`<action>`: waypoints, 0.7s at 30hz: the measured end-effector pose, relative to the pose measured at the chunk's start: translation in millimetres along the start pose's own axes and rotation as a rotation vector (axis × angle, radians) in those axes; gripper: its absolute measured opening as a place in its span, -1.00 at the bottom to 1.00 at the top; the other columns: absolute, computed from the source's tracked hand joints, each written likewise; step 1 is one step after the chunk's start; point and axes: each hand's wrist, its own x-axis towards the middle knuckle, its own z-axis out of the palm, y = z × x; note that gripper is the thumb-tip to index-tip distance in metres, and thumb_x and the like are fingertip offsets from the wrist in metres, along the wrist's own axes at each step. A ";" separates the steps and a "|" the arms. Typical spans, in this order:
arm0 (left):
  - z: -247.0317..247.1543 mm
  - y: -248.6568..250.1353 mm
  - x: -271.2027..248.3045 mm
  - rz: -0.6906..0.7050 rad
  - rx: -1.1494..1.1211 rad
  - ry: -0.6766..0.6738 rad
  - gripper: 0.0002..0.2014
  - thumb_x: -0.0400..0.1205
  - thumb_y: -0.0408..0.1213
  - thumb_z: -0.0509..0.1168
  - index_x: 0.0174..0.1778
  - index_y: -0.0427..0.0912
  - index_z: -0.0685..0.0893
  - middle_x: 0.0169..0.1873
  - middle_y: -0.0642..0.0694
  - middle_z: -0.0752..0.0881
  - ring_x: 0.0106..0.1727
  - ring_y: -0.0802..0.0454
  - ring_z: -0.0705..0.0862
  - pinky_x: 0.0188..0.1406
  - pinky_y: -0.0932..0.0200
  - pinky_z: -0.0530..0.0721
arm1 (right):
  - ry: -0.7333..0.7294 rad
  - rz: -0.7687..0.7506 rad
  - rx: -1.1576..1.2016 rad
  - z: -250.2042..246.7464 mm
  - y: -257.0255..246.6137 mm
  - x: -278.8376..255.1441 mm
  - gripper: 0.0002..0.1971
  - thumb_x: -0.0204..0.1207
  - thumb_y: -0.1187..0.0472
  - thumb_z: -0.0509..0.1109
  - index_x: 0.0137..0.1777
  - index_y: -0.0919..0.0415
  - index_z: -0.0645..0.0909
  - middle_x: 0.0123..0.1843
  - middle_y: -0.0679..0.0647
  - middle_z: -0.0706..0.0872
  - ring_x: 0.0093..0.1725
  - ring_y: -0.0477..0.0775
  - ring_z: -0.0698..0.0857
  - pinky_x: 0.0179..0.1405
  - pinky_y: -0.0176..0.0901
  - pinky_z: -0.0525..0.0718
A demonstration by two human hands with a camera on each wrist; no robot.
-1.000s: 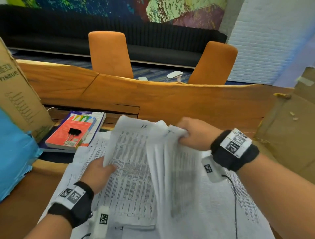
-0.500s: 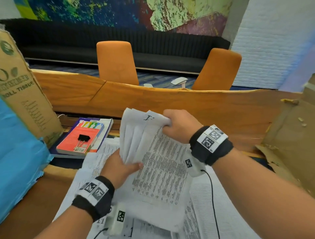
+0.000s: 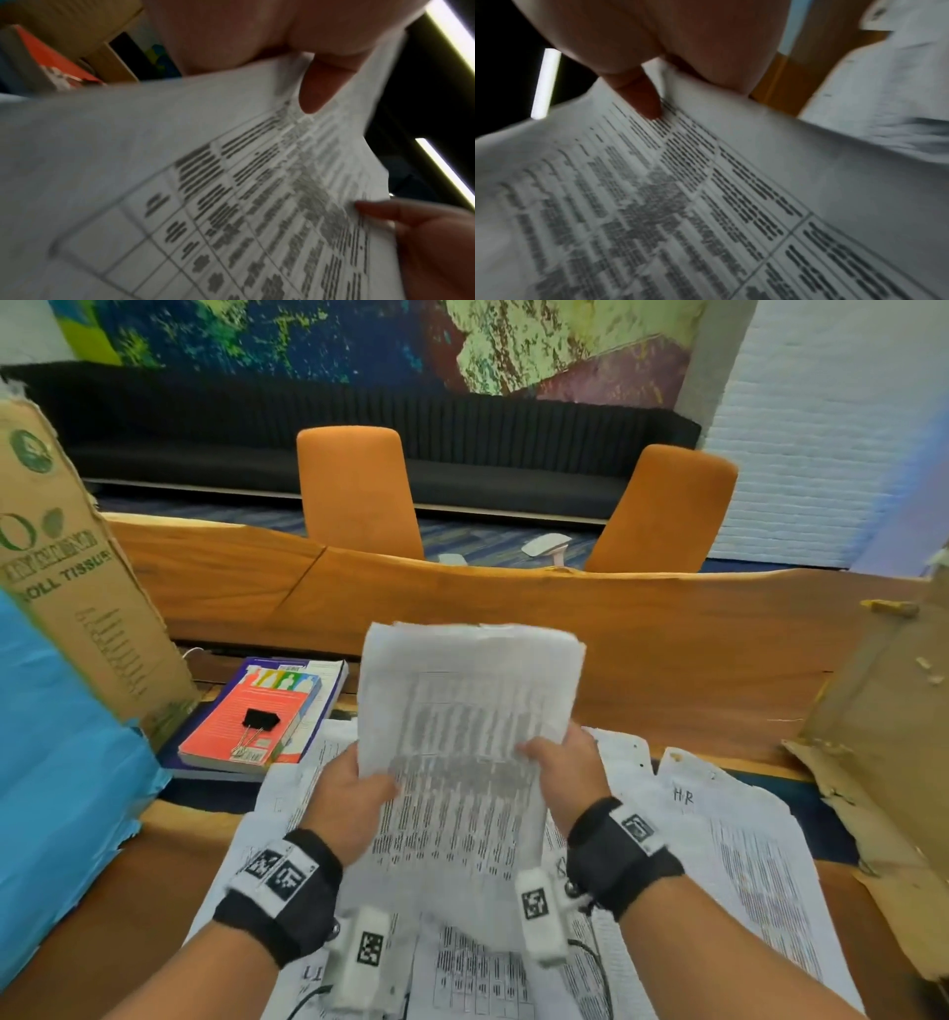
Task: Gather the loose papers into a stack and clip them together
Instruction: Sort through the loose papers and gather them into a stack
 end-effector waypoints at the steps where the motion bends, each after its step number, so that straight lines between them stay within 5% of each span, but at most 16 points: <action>1: 1.1 3.6 1.7 0.021 -0.019 0.001 -0.63 0.59 -0.62 0.21 0.04 -0.03 0.68 -0.06 -0.05 0.76 0.03 -0.01 0.72 -0.13 0.20 0.63 | -0.004 -0.082 -0.014 4.0 -11.1 -1.3 -0.68 0.58 0.46 0.32 0.08 0.00 0.67 0.05 -0.06 0.82 0.09 -0.03 0.79 -0.05 -0.16 0.77; 3: 2.0 11.2 4.1 0.074 -0.089 0.027 -0.65 0.59 -0.56 0.25 0.13 -0.04 0.67 0.02 -0.07 0.77 0.08 0.00 0.72 -0.04 0.11 0.67 | -0.011 -0.259 -0.016 9.1 -34.9 -6.4 -0.69 0.62 0.43 0.31 0.06 -0.06 0.63 0.03 -0.14 0.79 0.00 -0.21 0.78 -0.16 -0.33 0.75; 6: 0.1 13.3 5.7 0.108 -0.205 0.075 -0.65 0.45 -0.40 0.30 0.08 0.06 0.69 0.05 -0.07 0.79 0.09 0.01 0.75 0.03 -0.02 0.70 | -0.001 -0.385 -0.009 10.6 -43.6 -13.5 -0.65 0.58 0.49 0.33 0.07 -0.04 0.61 0.01 -0.09 0.79 -0.01 -0.20 0.78 -0.14 -0.30 0.77; 10: 0.7 -22.2 4.8 -0.098 -0.089 0.042 -0.73 0.48 -0.41 0.30 0.03 -0.03 0.72 -0.02 -0.13 0.81 0.10 -0.13 0.75 0.09 -0.13 0.70 | -0.107 -0.191 -0.136 13.9 4.8 -24.5 -0.58 0.52 0.57 0.31 0.12 0.01 0.61 0.01 -0.10 0.78 -0.01 -0.18 0.79 0.03 -0.08 0.82; 13: 3.5 -54.4 0.3 -0.275 0.086 -0.024 -0.88 0.61 -0.40 0.29 -0.05 -0.08 0.66 -0.06 -0.21 0.75 0.07 -0.23 0.71 -0.07 0.04 0.63 | -0.229 -0.001 -0.261 20.4 37.8 -32.8 -0.68 0.60 0.39 0.36 0.19 -0.06 0.60 0.08 -0.16 0.74 0.11 -0.12 0.72 0.29 0.11 0.71; 16: 1.6 -50.6 2.1 -0.284 0.009 0.066 -0.92 0.67 -0.36 0.24 -0.04 -0.12 0.63 -0.08 -0.13 0.70 -0.05 -0.09 0.64 -0.12 0.10 0.54 | -0.198 -0.025 -0.191 29.0 35.9 -31.6 -0.78 0.68 0.22 0.35 0.13 -0.18 0.60 0.06 -0.26 0.73 0.06 -0.26 0.67 0.22 -0.02 0.70; 19: -3.3 -32.3 8.1 -0.216 -0.119 0.142 -0.85 0.68 -0.37 0.21 0.11 -0.13 0.61 -0.12 0.01 0.67 0.00 -0.09 0.63 0.09 0.03 0.53 | -0.096 -0.096 -0.096 32.9 13.1 -23.4 -0.83 0.67 0.20 0.37 0.19 -0.03 0.67 0.07 -0.19 0.76 0.08 -0.20 0.71 0.01 -0.25 0.68; 21: -7.1 -22.0 9.7 -0.154 -0.171 0.140 -0.83 0.67 -0.39 0.21 -0.02 -0.03 0.65 -0.10 0.03 0.70 0.00 -0.02 0.66 0.15 0.00 0.55 | -0.096 -0.116 -0.060 30.7 3.6 -16.7 -0.78 0.65 0.24 0.38 0.26 0.09 0.69 0.11 -0.12 0.79 0.12 -0.12 0.74 0.03 -0.24 0.69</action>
